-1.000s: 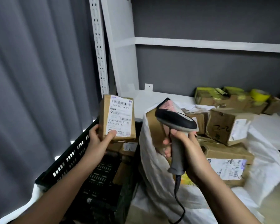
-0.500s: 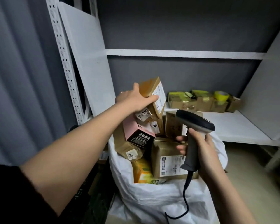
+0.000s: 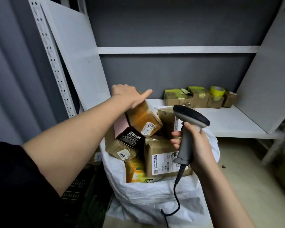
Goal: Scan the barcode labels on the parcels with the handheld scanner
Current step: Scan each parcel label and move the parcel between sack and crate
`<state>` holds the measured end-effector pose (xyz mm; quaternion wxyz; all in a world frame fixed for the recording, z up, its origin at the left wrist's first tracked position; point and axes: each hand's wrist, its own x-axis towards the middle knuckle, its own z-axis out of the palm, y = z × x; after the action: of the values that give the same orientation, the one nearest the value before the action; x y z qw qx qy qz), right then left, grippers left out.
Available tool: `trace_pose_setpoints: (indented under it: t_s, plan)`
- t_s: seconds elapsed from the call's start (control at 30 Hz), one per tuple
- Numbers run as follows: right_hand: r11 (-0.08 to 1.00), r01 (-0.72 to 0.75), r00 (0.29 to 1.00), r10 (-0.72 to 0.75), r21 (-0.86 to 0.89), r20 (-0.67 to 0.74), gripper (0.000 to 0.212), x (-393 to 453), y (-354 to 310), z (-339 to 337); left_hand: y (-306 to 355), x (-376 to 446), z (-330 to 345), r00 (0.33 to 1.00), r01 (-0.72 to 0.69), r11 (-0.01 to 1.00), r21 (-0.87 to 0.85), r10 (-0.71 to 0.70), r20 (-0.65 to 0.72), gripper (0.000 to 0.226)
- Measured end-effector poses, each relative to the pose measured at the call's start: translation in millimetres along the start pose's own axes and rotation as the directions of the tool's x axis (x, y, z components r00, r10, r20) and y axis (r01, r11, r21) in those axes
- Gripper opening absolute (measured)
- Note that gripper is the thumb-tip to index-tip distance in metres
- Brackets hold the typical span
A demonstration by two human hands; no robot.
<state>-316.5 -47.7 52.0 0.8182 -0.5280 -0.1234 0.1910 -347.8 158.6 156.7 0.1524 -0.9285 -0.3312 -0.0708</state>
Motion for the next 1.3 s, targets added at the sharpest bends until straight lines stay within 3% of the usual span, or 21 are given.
trace_pose_setpoints:
  t_s: [0.27,0.37,0.5,0.63,0.83,1.1,1.2,1.3]
  plan:
    - [0.992,-0.075,0.955,0.100,-0.097,0.278,0.022,-24,12,56,-100,-11,36,0.987,0.126,0.911,-0.393,-0.155,-0.043,0.061]
    - [0.979,-0.111,0.906,0.171,-0.173,0.387,0.018,-36,35,92,-154,-35,75,0.972,0.231,0.861,-0.454,-0.224,0.070,0.047]
    - [0.937,-0.154,0.827,0.295,-0.314,0.478,0.020,-46,81,142,-209,-75,151,0.924,0.356,0.854,-0.379,-0.260,0.282,0.033]
    - [0.879,-0.219,0.795,0.413,-0.424,0.445,0.025,-37,143,194,-235,-105,233,0.855,0.374,0.849,-0.372,-0.161,0.492,0.031]
    - [0.793,-0.286,0.817,0.495,-0.539,0.295,0.032,5,230,239,-211,-105,351,0.689,0.275,0.920,-0.280,0.015,0.725,0.066]
    - [0.752,-0.309,0.859,0.484,-0.582,0.168,0.028,67,311,255,-140,-86,489,0.584,0.116,0.976,-0.186,0.085,0.807,0.071]
    - [0.752,-0.310,0.875,0.465,-0.582,0.135,0.024,81,334,254,-125,-77,524,0.509,0.084,0.987,-0.138,0.077,0.857,0.065]
    - [0.778,-0.302,0.894,0.431,-0.551,0.119,0.021,87,346,253,-115,-73,547,0.500,0.084,0.993,-0.088,0.034,0.865,0.067]
